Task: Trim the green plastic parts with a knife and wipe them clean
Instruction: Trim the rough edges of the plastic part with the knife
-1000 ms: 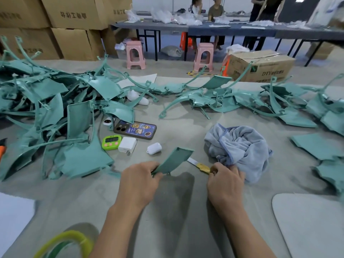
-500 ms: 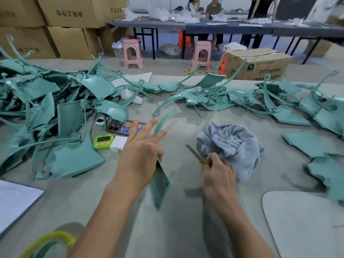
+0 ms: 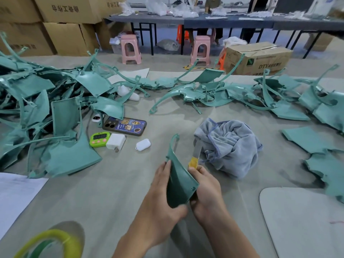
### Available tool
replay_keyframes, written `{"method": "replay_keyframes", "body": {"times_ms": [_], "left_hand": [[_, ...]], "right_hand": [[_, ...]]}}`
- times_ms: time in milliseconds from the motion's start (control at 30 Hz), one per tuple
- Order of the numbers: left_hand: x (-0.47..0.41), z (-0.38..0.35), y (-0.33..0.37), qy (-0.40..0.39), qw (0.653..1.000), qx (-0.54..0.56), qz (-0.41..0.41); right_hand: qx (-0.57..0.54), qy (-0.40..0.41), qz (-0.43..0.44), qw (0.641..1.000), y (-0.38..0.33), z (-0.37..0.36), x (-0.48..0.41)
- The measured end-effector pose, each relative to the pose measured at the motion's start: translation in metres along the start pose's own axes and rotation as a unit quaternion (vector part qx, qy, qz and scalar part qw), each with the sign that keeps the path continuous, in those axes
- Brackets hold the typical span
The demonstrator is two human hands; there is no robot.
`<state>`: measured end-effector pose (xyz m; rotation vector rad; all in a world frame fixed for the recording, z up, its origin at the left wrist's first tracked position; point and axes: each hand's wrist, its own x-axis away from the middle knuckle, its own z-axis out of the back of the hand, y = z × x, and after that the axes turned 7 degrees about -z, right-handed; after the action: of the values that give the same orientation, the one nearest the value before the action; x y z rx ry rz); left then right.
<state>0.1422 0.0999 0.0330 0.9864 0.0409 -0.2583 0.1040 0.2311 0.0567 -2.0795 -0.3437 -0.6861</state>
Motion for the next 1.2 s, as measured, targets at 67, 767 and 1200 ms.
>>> {"method": "replay_keyframes", "body": {"times_ms": [67,767,1200], "left_hand": [[0.004,-0.003,0.003,-0.003,0.999,-0.043,0.005],[0.006,0.017,-0.009,0.301,0.948,0.0,-0.107],[0.025,0.026,-0.023,0.314,0.943,-0.016,-0.106]], "right_hand": [[0.043,-0.013,0.024,0.999,0.0,-0.004,0.002],[0.477,-0.059,0.262,0.837,-0.035,0.03,0.05],[0.458,0.247,0.311,0.795,-0.045,0.04,-0.005]]}}
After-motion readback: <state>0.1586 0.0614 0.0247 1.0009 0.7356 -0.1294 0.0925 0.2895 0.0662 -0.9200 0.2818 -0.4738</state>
